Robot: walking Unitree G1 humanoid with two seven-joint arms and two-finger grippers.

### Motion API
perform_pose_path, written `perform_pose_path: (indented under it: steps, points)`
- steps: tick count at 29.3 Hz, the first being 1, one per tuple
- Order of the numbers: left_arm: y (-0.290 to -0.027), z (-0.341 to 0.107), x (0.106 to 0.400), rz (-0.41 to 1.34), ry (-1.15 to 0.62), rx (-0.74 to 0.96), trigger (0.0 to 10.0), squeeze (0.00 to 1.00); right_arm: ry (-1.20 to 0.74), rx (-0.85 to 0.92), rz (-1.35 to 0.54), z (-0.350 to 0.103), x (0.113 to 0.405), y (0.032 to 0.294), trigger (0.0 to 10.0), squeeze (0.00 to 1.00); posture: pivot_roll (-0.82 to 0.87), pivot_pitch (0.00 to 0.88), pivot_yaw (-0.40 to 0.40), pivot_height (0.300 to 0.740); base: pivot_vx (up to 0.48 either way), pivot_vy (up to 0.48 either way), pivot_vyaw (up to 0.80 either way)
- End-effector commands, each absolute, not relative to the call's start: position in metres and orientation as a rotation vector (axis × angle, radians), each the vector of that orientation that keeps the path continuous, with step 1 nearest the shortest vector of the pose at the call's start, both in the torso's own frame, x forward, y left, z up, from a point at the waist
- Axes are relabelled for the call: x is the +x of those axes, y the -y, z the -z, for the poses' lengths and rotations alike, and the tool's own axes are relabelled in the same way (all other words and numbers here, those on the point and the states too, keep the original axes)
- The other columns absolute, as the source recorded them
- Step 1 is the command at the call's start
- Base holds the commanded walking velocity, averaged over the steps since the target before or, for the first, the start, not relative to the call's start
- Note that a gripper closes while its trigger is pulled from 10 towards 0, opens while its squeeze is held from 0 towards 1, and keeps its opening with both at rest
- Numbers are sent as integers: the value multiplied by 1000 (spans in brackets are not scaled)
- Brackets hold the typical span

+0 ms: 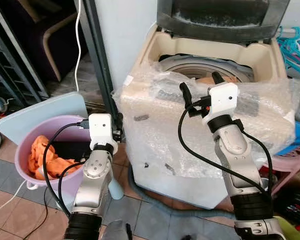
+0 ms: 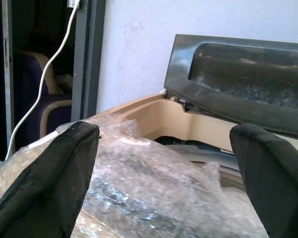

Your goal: Clothes washing

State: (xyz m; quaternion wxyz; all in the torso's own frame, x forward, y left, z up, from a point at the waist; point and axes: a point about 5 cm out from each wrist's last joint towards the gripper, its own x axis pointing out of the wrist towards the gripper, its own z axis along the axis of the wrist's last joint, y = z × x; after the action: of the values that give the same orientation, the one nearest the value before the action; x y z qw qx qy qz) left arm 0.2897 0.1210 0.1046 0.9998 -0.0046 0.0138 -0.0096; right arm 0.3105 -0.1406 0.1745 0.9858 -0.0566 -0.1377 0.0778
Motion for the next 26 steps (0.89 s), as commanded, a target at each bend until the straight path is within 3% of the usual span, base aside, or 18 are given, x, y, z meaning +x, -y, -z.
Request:
perform_pose_path:
  steps: [1, 2, 9, 12, 18, 26]
  points:
    - [-128, -107, 290, -9, -22, 2, 10000, 0, 283, -100, -154, -177, 310, 138, 10000, 43, -53, 39, 60, 740, 0, 480, 800]
    - [-128, -107, 290, -9, -23, 5, 10000, 0, 285, -112, -157, -178, 309, 137, 10000, 0, -52, 40, 61, 740, 0, 480, 800]
    - [-129, -106, 290, -17, -11, 34, 10000, 0, 260, -98, -196, -179, 312, 128, 10000, 0, -44, 51, 56, 740, 0, 480, 800]
    - [-131, -107, 290, -28, 2, 48, 10000, 0, 257, -84, -194, -179, 314, 125, 10000, 0, -38, 55, 56, 740, 0, 480, 185]
    - [-137, -104, 287, -25, -21, 16, 10000, 0, 233, -66, -216, -174, 313, 117, 10000, 0, -31, 62, 58, 740, 0, 0, 0]
    - [-139, -105, 288, -29, -9, -4, 10000, 0, 216, -63, -269, -169, 309, 105, 10000, 0, -36, 63, 55, 740, 99, 0, 800]
